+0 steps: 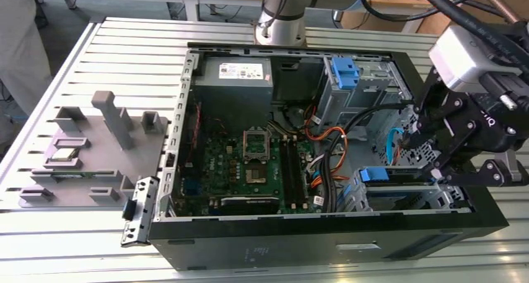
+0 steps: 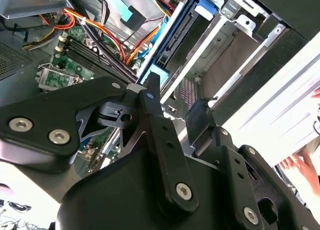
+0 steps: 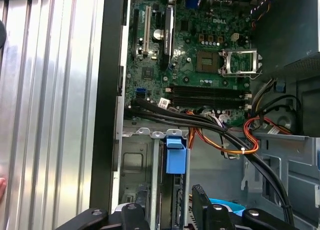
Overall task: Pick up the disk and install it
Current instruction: 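Insert the disk into the insertion slot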
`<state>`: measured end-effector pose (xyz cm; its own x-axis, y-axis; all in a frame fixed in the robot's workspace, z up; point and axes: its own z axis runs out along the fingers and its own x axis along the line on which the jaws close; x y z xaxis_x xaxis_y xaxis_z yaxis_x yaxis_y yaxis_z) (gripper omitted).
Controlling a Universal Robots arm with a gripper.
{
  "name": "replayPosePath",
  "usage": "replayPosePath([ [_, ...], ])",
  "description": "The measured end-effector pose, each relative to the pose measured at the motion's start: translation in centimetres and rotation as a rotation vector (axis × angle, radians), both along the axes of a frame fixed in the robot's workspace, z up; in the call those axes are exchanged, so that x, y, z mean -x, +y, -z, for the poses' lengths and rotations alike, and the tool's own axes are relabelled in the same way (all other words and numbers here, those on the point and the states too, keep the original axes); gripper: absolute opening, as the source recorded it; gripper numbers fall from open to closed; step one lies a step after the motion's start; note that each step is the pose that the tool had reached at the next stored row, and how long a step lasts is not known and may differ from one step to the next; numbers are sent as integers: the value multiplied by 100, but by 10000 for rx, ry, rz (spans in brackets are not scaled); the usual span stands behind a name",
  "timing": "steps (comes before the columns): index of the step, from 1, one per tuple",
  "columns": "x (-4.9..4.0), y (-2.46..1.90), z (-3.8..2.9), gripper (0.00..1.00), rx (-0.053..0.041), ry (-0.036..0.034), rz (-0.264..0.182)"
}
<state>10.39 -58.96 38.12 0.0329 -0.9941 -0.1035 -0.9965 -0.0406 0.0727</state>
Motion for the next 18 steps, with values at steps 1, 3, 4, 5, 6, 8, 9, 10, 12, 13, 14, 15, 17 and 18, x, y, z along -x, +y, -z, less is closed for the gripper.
replayPosePath([
  [1, 3, 0, 10, 48, 1, -28, -16],
  [3, 5, 0, 25, 48, 0, -112, -52],
  [4, 5, 0, 30, 48, 0, -162, -79],
  [5, 5, 0, 36, 48, -1, -220, -113],
  [6, 6, 0, 41, 48, -1, -279, -148],
  [8, 5, 0, 46, 48, -5, -355, -209],
  [9, 5, 0, 46, 48, -5, -355, -210],
  [10, 5, -1, 46, 48, -4, -356, -212],
  [12, 5, 0, 46, 48, -6, -356, -213],
  [13, 5, 0, 46, 48, -5, -356, -214],
  [14, 6, 0, 46, 48, -5, -356, -215],
  [15, 6, 0, 46, 48, -6, -356, -216],
  [17, 6, 0, 46, 46, -5, -356, -218],
  [18, 6, 0, 46, 40, -6, -356, -219],
])
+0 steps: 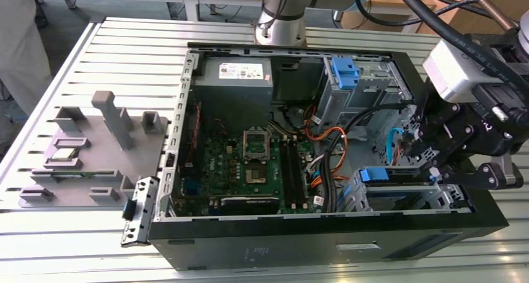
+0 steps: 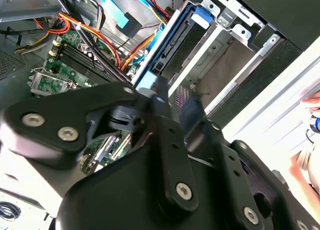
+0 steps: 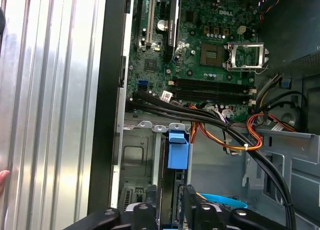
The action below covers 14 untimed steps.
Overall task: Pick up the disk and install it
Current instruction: 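Insert the disk into the insertion slot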
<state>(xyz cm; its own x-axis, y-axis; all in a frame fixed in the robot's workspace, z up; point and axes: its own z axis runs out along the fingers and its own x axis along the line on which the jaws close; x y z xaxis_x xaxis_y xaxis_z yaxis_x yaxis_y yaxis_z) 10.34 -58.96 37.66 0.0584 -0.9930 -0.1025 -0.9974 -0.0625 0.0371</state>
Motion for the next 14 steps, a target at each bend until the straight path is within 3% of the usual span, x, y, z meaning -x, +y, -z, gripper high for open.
replayPosePath([
  [4, 0, 0, 0, 22, 0, 0, -4],
  [5, 0, 0, 0, 22, 0, 0, -5],
  [7, 0, 0, 0, 11, -1, 0, -7],
  [14, 0, 0, 0, 11, 0, 0, -15],
])
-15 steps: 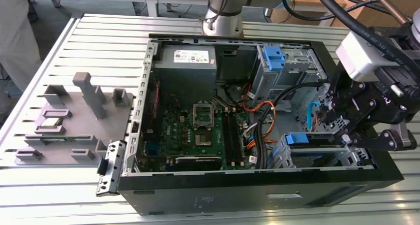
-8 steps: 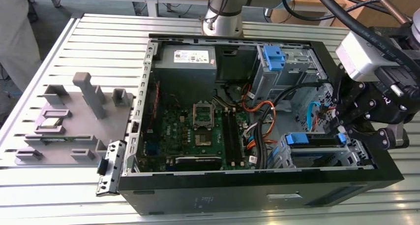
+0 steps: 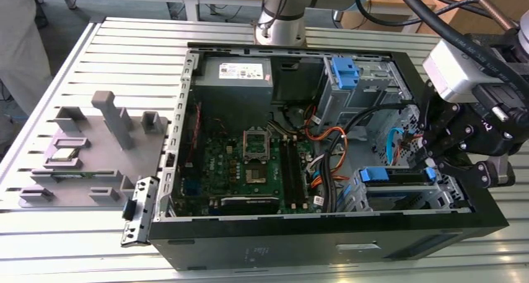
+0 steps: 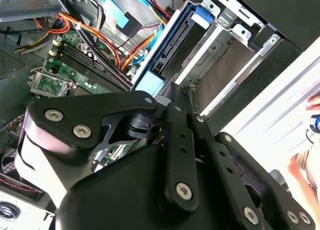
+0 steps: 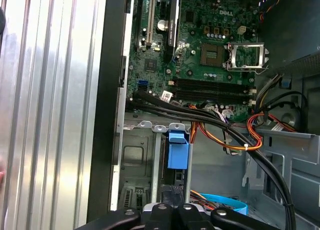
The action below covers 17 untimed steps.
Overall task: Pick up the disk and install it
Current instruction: 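Insert the disk into the insertion slot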
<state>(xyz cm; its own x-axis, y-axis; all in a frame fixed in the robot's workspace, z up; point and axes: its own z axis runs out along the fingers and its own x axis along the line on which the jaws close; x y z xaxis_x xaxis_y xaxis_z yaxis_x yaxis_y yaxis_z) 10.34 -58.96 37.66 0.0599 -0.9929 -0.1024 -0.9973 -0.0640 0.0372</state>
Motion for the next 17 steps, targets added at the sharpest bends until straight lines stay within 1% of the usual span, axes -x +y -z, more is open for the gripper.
replayPosePath([
  [2, 0, 1, 11, 11, -3, 0, 0],
  [6, 0, 0, 82, 11, 0, -29, -1],
  [12, 0, 0, 191, 11, 0, -48, -1],
  [17, 0, 0, 282, 11, 0, -91, 0],
])
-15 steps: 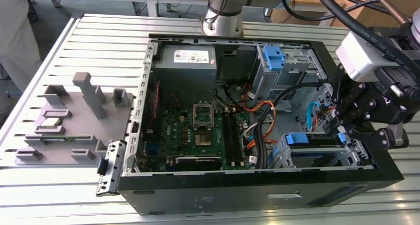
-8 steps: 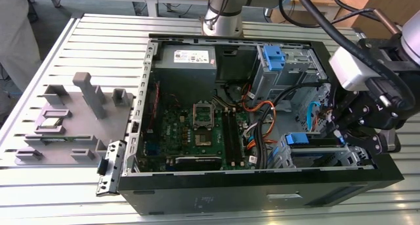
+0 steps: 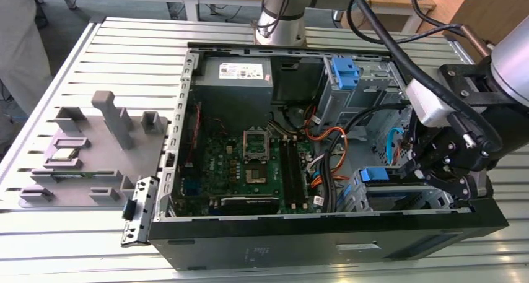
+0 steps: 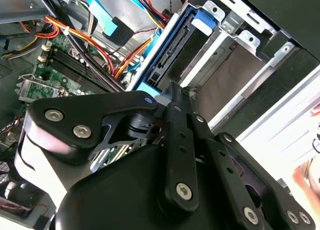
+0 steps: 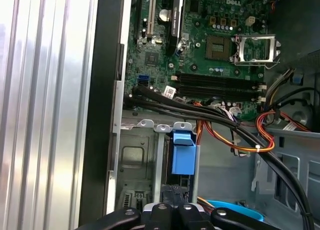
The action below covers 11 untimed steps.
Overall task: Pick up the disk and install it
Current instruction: 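Insert the disk into the insertion slot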
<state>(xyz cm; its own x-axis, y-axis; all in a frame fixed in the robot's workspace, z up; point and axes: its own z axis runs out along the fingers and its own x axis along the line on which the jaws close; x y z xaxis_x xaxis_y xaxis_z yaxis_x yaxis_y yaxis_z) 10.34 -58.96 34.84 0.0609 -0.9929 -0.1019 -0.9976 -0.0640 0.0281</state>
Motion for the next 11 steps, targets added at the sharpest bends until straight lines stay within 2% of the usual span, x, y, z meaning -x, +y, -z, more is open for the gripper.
replayPosePath([
  [8, 0, 28, 94, 11, 1, -60, 1],
  [11, 0, 42, 103, 11, -1, -65, 6],
])
